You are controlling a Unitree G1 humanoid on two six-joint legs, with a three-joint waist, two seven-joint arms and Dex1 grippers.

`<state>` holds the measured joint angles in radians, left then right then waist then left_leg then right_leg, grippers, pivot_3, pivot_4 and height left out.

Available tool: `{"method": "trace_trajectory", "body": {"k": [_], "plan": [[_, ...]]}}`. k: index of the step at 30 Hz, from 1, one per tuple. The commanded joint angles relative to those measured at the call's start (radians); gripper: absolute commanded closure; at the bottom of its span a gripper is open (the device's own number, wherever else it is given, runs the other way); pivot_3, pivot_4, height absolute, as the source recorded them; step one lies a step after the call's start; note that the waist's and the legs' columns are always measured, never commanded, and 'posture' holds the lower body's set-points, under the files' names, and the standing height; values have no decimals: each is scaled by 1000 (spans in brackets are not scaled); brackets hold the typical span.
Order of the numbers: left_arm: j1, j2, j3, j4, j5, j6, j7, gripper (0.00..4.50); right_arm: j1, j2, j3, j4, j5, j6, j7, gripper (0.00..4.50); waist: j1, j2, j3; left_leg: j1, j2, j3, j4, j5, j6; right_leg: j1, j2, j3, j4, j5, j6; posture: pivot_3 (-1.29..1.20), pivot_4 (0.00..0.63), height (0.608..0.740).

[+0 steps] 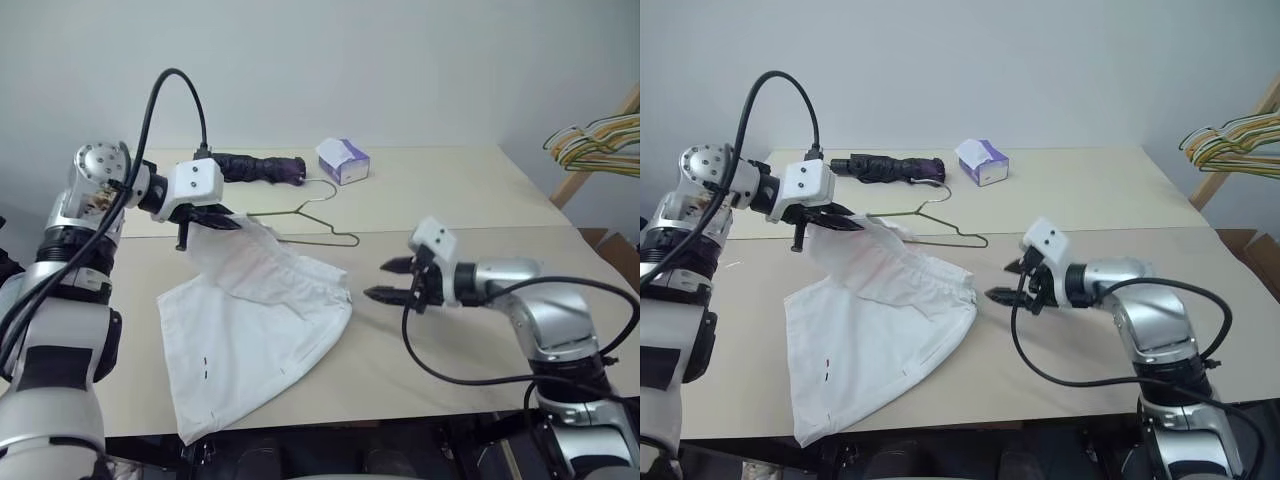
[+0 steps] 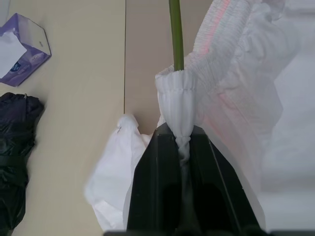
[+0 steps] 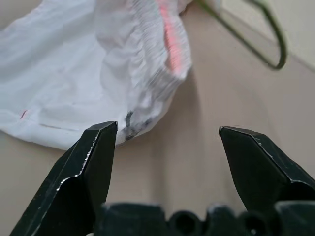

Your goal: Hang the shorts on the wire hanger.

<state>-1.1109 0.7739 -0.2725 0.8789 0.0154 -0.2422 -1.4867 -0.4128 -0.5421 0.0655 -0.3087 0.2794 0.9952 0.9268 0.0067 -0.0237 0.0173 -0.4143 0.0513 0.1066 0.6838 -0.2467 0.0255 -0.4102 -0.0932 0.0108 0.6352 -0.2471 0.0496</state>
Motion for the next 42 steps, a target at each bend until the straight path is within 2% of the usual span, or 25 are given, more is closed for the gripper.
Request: {"method": "trace_trajectory", "body": {"k": [1,4,9,12,17,20,22,27,32,37,42], "plan": [[-41,7,43,-22,-14,-1,-15,4500,20,101,35,-1,16,-1,-107,636,-4,0,0,0,0,0,0,0,0,0,0,0,0,0,0,28,0,740],[-36,-1,50,-23,-7,-1,-15,4500,23,181,81,61,-18,-47,-187,636,-9,0,0,0,0,0,0,0,0,0,0,0,1,0,0,29,0,740],[-32,-8,55,-30,-7,3,-17,4500,-13,233,106,124,-11,-76,-227,636,-12,0,0,-1,-1,0,1,0,0,0,0,0,5,0,1,32,0,740],[-30,-9,60,-32,-8,2,-16,4500,-45,248,103,171,1,-35,-248,1508,-19,0,0,-1,0,0,2,0,0,0,0,0,5,0,1,33,0,740],[-27,0,77,-38,-15,-1,-24,4500,-45,242,98,177,8,-26,-259,3452,-20,0,0,-1,0,0,2,0,0,0,0,0,6,0,1,40,0,740],[-18,10,102,-42,-41,-1,-50,4500,-39,234,87,186,8,-17,-267,4468,-20,0,0,-1,0,0,2,0,0,0,0,0,6,0,1,41,0,740],[-10,16,115,-49,-55,-4,-70,4500,-36,226,83,189,6,-22,-269,4468,-20,0,0,-1,0,0,2,0,0,-1,0,0,6,0,1,40,0,740],[67,132,32,-196,-295,106,-128,4500,-67,185,18,233,3,-53,-282,4468,-28,0,0,-1,0,0,2,0,1,-2,0,2,7,0,1,36,0,740],[116,203,-36,-252,-378,117,-128,4500,-87,115,1,257,-7,-112,-267,4468,-25,0,0,-1,0,0,2,0,1,-2,0,2,6,-1,1,34,0,740],[128,208,-59,-251,-386,134,-128,4500,-87,67,10,250,-12,-156,-256,4468,-20,0,0,-1,0,0,2,0,1,-2,0,2,6,-1,1,30,0,740],[118,168,-42,-200,-276,94,-115,4500,-68,1,37,211,-49,-244,-240,4468,-21,0,0,-1,-1,0,2,0,1,-2,0,2,6,-1,1,24,0,740]]}}
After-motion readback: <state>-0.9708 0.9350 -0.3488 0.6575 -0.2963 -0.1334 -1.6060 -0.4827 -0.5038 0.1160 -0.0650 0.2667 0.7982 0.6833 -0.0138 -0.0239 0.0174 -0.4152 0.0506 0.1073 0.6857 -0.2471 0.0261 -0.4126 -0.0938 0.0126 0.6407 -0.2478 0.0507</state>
